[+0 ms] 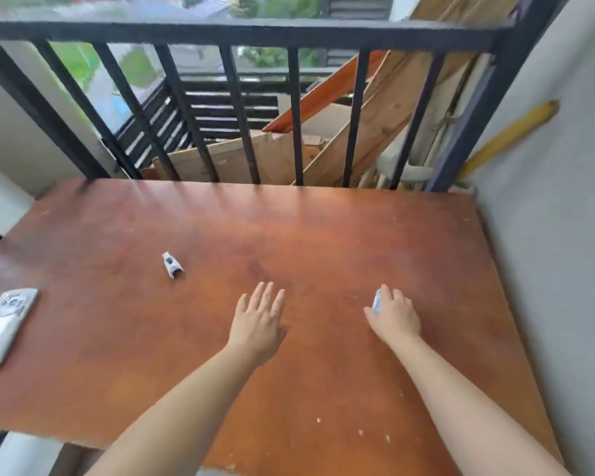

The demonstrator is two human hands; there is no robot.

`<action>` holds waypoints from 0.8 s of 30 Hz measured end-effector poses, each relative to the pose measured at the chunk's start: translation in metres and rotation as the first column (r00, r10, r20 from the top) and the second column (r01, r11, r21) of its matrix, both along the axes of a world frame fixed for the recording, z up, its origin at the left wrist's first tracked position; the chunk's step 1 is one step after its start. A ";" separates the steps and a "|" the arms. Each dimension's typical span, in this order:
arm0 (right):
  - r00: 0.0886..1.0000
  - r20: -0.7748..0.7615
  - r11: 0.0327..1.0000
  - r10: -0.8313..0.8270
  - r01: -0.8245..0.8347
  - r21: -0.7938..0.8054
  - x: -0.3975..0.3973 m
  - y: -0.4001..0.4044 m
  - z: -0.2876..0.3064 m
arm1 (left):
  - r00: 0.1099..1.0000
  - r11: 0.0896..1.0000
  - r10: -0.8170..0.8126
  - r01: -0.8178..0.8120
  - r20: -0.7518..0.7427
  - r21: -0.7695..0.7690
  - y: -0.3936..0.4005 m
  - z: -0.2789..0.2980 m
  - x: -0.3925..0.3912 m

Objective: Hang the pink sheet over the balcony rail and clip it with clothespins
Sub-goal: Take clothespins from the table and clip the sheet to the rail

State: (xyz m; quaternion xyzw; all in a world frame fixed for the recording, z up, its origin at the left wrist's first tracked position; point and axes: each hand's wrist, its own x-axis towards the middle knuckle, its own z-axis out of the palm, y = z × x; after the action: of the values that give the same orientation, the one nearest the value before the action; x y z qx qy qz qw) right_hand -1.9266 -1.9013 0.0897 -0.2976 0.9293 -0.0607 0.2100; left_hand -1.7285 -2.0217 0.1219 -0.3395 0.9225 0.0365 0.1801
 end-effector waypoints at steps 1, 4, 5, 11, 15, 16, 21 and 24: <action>1.000 0.011 1.000 -0.002 0.002 0.000 -0.002 -0.009 -0.003 | 1.000 1.000 0.025 -0.025 0.011 0.000 -0.010 -0.004 0.003; 0.997 0.054 0.998 -0.047 0.049 -0.044 -0.003 -0.029 -0.008 | 0.995 0.995 0.100 -0.100 0.031 -0.012 -0.046 -0.015 0.017; 0.997 0.070 0.997 -0.043 0.047 -0.054 -0.001 -0.036 -0.008 | 0.991 0.992 0.128 -0.128 0.027 -0.017 -0.059 -0.018 0.022; 0.971 0.234 0.994 0.049 -0.024 -0.109 0.022 -0.099 0.008 | 0.967 0.967 0.254 -0.254 -0.004 -0.027 -0.147 -0.027 0.043; 0.937 0.340 0.985 0.081 -0.024 -0.170 0.049 -0.152 0.020 | 0.984 0.988 0.143 -0.135 0.104 -0.081 -0.207 -0.029 0.064; 0.925 0.371 0.984 0.085 -0.020 -0.177 0.056 -0.164 0.023 | 0.985 0.994 0.081 -0.068 0.151 -0.087 -0.220 -0.031 0.072; 0.863 0.503 0.978 0.039 0.070 -0.196 0.087 -0.204 0.028 | 0.948 0.975 -0.211 0.223 0.238 -0.024 -0.260 -0.038 0.102; 0.826 0.563 0.961 0.010 0.148 -0.233 0.098 -0.215 0.027 | 0.964 0.968 -0.244 0.248 0.109 -0.028 -0.265 -0.036 0.110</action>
State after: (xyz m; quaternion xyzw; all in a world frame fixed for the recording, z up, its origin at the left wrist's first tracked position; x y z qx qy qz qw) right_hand -1.8288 -2.1162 0.1166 -0.2582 0.8205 -0.2771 0.4282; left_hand -1.6181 -2.2867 0.0858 -0.2273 0.9474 -0.0231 0.2243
